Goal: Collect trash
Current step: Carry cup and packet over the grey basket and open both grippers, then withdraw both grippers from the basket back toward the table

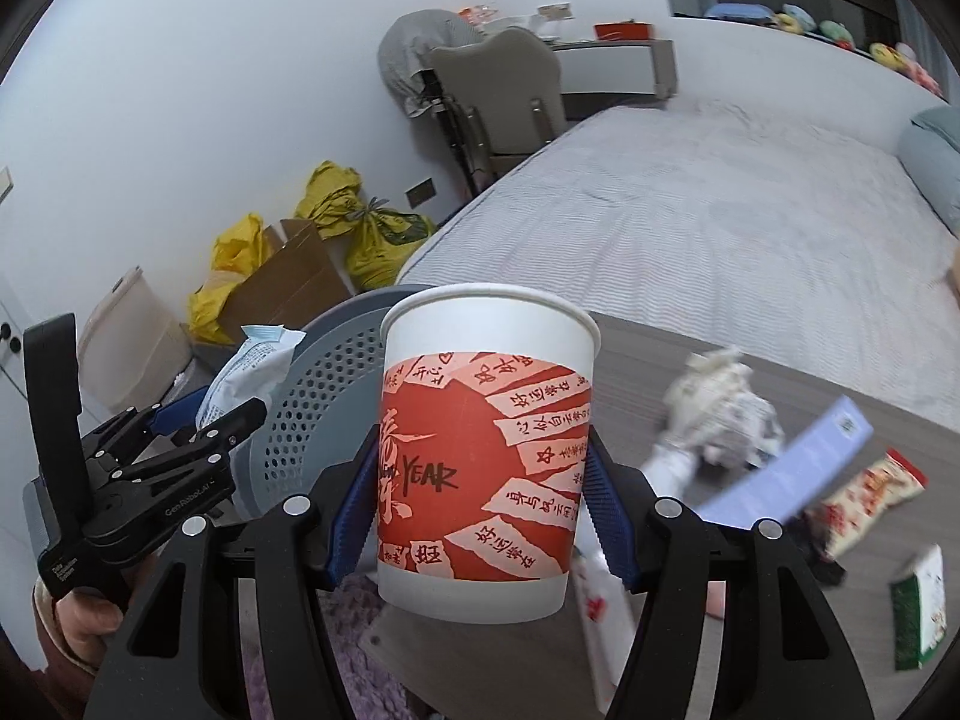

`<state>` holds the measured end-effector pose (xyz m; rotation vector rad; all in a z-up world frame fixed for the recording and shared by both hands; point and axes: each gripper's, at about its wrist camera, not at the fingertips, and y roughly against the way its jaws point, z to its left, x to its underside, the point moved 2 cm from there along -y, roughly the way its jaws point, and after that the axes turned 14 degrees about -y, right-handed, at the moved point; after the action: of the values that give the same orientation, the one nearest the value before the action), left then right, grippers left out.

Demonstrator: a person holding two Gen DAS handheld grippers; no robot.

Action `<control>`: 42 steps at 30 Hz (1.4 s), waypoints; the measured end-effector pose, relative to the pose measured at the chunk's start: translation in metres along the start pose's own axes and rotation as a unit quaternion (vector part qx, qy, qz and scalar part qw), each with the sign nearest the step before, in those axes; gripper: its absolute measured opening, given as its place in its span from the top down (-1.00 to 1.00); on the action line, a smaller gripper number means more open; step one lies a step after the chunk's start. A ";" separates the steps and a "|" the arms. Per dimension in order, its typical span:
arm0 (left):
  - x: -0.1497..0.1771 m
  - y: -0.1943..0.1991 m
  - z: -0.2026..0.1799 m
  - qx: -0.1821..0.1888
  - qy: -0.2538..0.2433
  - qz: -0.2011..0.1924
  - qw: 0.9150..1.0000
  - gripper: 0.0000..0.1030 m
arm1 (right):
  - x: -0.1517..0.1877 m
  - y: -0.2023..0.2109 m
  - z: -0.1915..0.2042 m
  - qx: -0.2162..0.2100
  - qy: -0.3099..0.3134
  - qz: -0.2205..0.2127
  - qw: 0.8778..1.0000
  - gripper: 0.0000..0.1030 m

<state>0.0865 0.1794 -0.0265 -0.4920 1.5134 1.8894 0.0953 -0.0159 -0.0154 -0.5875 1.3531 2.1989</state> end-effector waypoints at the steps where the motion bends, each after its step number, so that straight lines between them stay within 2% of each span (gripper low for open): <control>1: 0.002 -0.003 0.005 -0.002 0.004 0.003 1.000 -0.06 | 0.000 -0.008 0.007 -0.002 0.005 0.004 1.000 -0.18; 5: 0.007 -0.018 0.015 -0.010 0.004 0.012 1.000 -0.06 | 0.002 -0.038 0.027 0.001 0.022 0.017 1.000 -0.18; 9: 0.010 -0.032 0.021 -0.001 0.007 0.023 1.000 -0.06 | 0.002 -0.064 0.036 -0.003 0.019 0.034 0.999 -0.18; 15: 0.008 -0.041 0.026 -0.002 0.011 0.029 1.000 -0.08 | 0.003 -0.086 0.044 0.000 0.026 0.045 0.999 -0.18; 17: 0.008 -0.043 0.029 -0.006 0.014 0.030 0.999 -0.10 | 0.002 -0.089 0.045 0.001 0.027 0.046 0.999 -0.19; 19: 0.008 -0.044 0.031 -0.011 0.017 0.031 0.999 -0.26 | 0.001 -0.091 0.046 0.001 0.028 0.047 0.998 -0.22; 21: 0.009 -0.044 0.033 -0.014 0.018 0.029 0.999 -0.34 | 0.000 -0.090 0.045 -0.002 0.026 0.045 0.999 -0.37; 27: 0.010 -0.046 0.035 -0.019 0.022 0.035 0.999 -0.44 | -0.001 -0.090 0.049 0.005 0.032 0.036 0.999 -0.37; 31: 0.011 -0.046 0.038 -0.024 0.029 0.039 0.999 -0.62 | -0.001 -0.089 0.048 0.009 0.031 0.032 0.999 -0.37; 42: 0.012 -0.037 0.044 -0.020 0.048 0.036 0.998 -0.75 | 0.003 -0.083 0.048 0.015 0.032 0.032 0.999 -0.37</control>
<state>0.1089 0.2288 -0.0491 -0.5603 1.5772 1.9795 0.1380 0.0606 -0.0548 -0.6151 1.4534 2.2241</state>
